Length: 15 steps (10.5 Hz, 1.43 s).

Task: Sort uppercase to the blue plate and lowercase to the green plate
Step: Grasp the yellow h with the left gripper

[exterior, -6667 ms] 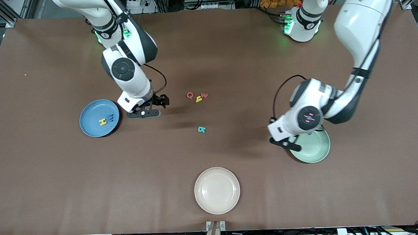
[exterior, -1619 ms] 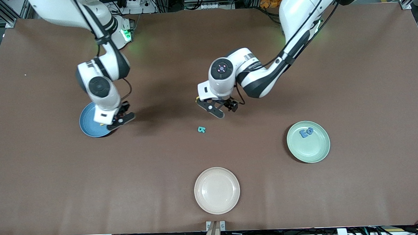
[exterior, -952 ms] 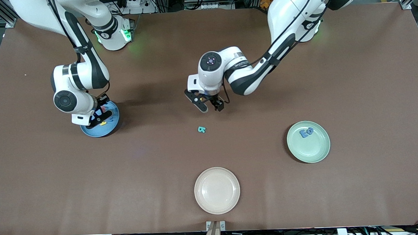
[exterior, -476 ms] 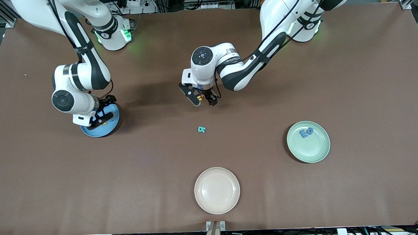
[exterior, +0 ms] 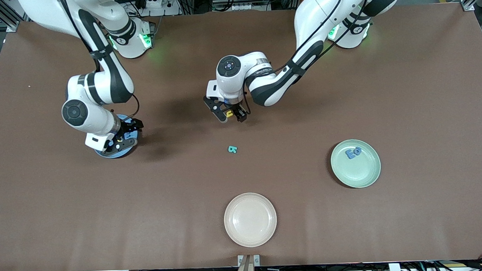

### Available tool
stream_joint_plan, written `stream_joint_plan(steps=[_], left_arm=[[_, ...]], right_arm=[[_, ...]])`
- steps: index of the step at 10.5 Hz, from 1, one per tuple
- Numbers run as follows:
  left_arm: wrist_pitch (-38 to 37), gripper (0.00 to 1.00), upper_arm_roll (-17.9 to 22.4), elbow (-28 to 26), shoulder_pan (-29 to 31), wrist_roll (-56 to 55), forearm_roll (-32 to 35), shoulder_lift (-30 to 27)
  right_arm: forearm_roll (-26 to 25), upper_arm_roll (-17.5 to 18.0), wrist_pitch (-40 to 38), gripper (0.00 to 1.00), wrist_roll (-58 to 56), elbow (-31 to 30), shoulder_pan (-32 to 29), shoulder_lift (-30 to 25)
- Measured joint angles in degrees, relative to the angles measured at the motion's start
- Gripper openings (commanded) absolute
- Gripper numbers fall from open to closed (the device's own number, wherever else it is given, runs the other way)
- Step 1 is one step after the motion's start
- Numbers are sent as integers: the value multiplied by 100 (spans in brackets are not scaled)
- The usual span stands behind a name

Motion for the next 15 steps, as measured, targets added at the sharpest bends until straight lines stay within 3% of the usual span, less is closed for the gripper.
stream_joint_plan(steps=[4,12,15], left_arm=[[268,71,336,109,-339,0,86,132],[439,69,392,136,-511,0,115,218],[439,67,402,136,-542,0,204,278]], right_arm=[[2,500,173,95,1083,303,28,-2],[3,893,821,95,1682,450,128,23],[3,902,861,100,1694,449,123,72]])
